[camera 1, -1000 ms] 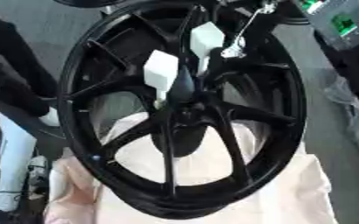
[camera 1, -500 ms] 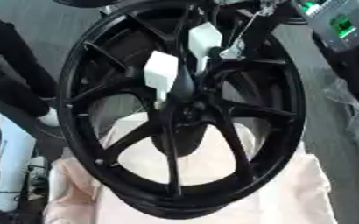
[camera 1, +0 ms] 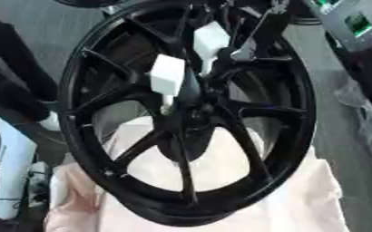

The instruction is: Pull the pin out of the wheel hub.

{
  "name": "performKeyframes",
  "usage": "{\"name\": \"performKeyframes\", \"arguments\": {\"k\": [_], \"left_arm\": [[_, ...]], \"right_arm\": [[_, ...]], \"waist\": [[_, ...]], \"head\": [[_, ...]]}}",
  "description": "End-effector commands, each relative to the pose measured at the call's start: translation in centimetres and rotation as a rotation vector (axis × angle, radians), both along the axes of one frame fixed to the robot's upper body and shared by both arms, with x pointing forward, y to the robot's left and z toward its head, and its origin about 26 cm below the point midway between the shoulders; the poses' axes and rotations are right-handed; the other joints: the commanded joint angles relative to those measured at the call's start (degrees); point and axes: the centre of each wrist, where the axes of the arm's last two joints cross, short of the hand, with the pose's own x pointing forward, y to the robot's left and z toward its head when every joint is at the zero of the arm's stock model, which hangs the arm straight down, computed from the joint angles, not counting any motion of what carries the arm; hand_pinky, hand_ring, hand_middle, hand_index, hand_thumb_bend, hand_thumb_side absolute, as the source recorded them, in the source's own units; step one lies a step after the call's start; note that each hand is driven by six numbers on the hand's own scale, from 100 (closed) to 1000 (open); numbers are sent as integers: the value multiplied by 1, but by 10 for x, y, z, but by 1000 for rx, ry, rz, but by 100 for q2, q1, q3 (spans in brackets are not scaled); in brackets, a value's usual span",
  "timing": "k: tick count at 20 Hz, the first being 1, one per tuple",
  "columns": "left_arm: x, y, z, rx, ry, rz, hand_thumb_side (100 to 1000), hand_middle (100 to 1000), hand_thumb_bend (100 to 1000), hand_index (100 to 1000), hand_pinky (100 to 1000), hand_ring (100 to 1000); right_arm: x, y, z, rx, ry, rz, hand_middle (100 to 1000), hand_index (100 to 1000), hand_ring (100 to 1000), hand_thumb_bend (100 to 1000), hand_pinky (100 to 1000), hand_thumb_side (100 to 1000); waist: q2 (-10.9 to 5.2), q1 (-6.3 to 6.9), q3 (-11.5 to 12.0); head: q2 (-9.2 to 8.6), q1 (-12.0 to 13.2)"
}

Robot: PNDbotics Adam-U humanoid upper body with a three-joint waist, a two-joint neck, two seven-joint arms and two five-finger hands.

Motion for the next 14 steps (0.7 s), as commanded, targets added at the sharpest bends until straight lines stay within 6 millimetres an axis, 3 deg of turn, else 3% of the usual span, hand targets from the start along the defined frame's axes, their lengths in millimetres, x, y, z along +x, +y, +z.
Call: {"name": "performKeyframes", "arguments": {"k": [1, 7, 14], "left_arm": [[1, 6, 14, 26, -31, 8, 735, 687, 347, 690, 643, 738], [1, 5, 14, 27, -28, 5, 739, 686, 343, 690, 643, 738], [0, 6, 13, 30, -25, 6, 742, 686, 341, 690, 644, 738]], "right_arm": [[-7, -6, 19, 26, -31, 11, 371, 476, 509, 100, 686, 150], [-11, -12, 28, 109, -22, -11, 351, 432, 486, 100, 672, 123], [-21, -28, 54, 217, -52, -35, 345, 426, 481, 100, 671, 105]], "waist": [[-176, 26, 6], [-183, 23, 6], [-193, 15, -6]], "head": [[14, -37], [10, -58], [7, -22]]}}
